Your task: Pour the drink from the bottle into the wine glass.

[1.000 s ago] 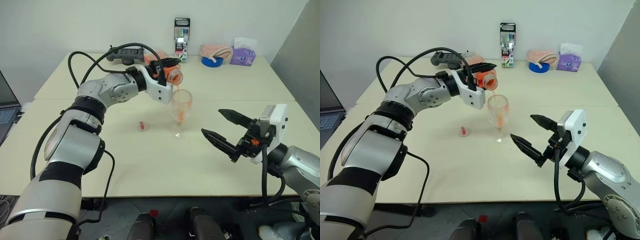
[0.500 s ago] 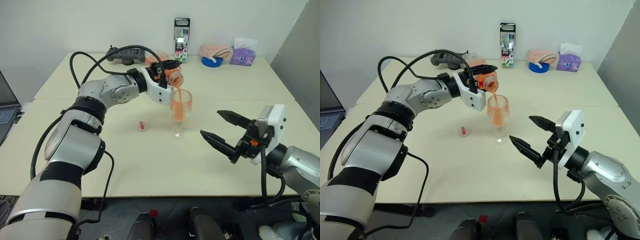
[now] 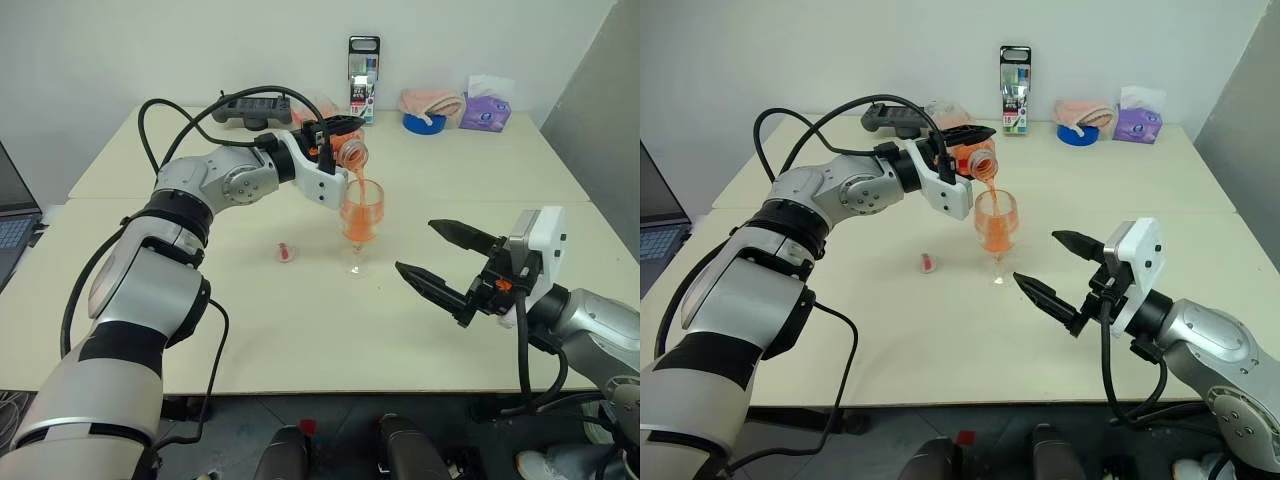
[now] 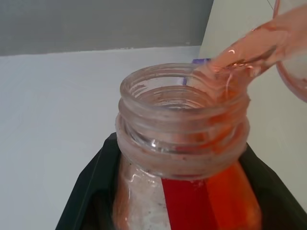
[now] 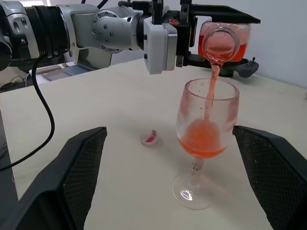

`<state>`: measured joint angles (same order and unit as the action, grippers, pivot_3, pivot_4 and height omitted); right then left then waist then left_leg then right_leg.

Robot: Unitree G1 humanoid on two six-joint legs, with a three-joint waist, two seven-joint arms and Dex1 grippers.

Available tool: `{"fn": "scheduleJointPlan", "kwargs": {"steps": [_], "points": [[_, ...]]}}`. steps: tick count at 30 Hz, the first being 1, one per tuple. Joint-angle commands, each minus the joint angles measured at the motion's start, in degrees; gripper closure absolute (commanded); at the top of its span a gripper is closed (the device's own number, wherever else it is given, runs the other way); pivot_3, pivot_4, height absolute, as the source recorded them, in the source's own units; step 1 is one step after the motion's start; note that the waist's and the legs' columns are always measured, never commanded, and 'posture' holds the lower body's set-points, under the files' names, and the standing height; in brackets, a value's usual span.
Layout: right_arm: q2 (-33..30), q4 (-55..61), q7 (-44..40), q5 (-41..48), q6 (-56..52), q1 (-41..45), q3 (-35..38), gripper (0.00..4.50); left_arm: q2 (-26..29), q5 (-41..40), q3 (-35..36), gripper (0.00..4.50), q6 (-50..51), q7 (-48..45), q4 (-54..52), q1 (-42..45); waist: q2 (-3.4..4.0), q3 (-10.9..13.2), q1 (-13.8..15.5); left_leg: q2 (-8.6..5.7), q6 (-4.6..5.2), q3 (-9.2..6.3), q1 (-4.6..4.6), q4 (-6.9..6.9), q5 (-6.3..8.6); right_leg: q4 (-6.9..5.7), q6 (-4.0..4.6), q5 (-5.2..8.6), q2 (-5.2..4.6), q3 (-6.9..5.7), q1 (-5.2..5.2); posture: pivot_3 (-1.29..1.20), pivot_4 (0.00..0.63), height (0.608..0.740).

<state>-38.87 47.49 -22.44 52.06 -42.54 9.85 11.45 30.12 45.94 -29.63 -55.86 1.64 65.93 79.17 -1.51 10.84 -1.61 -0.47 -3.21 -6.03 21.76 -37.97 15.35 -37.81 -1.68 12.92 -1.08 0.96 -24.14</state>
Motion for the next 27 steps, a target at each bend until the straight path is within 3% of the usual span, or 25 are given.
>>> {"fn": "scheduleJointPlan", "kwargs": {"steps": [1, 27], "points": [[-0.58, 1.32, 0.53, 0.44, 0.62, 1.50, 0.10, 0.00, 0.81, -0.39, 0.34, 2.35, 0.03, 1.16, -0.36, 2.54, 0.00, 0.00, 0.00, 0.00, 0.00, 0.00, 0.00, 0.00, 0.00, 0.00, 0.00, 0.00, 0.00, 0.00, 0.00, 0.00, 0.150, 0.740], [-0.86, -2.31, 3.00, -5.24, 0.05, 5.44, -2.39, 0.00, 0.12, -4.93, 2.73, 2.35, -0.83, -2.11, 0.69, 1.46, 0.00, 0.00, 0.00, 0.00, 0.00, 0.00, 0.00, 0.00, 0.00, -0.03, 0.00, 0.00, 0.00, 0.00, 0.00, 0.00, 0.150, 0.740]]}}
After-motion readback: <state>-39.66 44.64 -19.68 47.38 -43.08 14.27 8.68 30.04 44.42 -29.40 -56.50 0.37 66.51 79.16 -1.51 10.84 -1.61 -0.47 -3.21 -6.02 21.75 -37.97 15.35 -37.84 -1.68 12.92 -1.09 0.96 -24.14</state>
